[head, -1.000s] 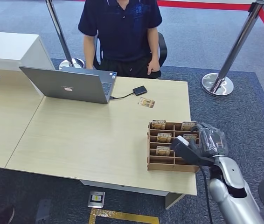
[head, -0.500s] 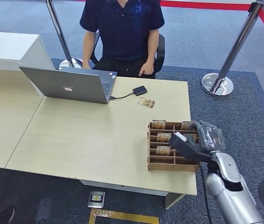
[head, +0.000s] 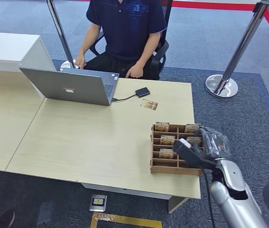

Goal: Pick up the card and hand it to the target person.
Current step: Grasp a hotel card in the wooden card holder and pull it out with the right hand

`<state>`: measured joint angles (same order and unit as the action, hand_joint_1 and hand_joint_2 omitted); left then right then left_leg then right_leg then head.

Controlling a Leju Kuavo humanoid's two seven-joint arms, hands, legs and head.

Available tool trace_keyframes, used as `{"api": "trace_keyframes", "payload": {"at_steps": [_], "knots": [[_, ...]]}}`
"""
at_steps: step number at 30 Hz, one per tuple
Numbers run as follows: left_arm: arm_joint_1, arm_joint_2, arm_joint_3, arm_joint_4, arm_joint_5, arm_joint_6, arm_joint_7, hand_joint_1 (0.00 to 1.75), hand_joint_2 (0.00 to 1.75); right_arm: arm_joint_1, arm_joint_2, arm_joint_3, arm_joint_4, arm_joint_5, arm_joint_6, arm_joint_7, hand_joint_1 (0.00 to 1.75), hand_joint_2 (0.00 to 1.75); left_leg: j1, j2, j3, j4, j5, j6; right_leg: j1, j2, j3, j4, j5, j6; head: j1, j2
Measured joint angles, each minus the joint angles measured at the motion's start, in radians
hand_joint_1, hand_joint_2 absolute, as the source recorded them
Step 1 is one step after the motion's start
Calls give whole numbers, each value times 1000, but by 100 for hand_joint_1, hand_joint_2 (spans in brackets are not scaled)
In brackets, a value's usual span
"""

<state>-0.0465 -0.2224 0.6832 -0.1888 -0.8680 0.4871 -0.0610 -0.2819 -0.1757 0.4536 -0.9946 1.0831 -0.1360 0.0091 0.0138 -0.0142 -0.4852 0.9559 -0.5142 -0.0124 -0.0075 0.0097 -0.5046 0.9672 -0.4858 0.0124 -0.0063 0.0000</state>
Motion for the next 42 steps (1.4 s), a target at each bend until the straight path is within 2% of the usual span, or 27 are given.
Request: {"api": "trace_keyframes", "payload": {"at_steps": [7,26,30,35,42], "knots": [[0,0,2,0,0,0,0,0,0,15,1,0,-24,9,6,9,118,175,0,0,0,0,0,0,0,0,0,0,0,0,0,0],[0,0,13,0,-10,8,4,0,0,26,24,0,-25,18,9,10,120,175,0,0,0,0,0,-1,0,0,0,0,0,0,0,0],[0,0,14,0,-31,-5,13,0,0,34,32,0,-25,25,2,16,136,175,0,0,1,0,0,-1,0,0,0,0,0,0,0,0],[0,0,14,0,-37,-32,8,0,0,47,37,0,-34,35,-3,23,173,175,0,0,1,0,0,-1,0,0,0,0,0,0,0,0],[0,0,14,0,-35,-10,1,0,0,64,40,-1,-55,45,-6,28,175,175,0,0,1,0,0,-1,0,0,0,0,0,0,0,0]]}}
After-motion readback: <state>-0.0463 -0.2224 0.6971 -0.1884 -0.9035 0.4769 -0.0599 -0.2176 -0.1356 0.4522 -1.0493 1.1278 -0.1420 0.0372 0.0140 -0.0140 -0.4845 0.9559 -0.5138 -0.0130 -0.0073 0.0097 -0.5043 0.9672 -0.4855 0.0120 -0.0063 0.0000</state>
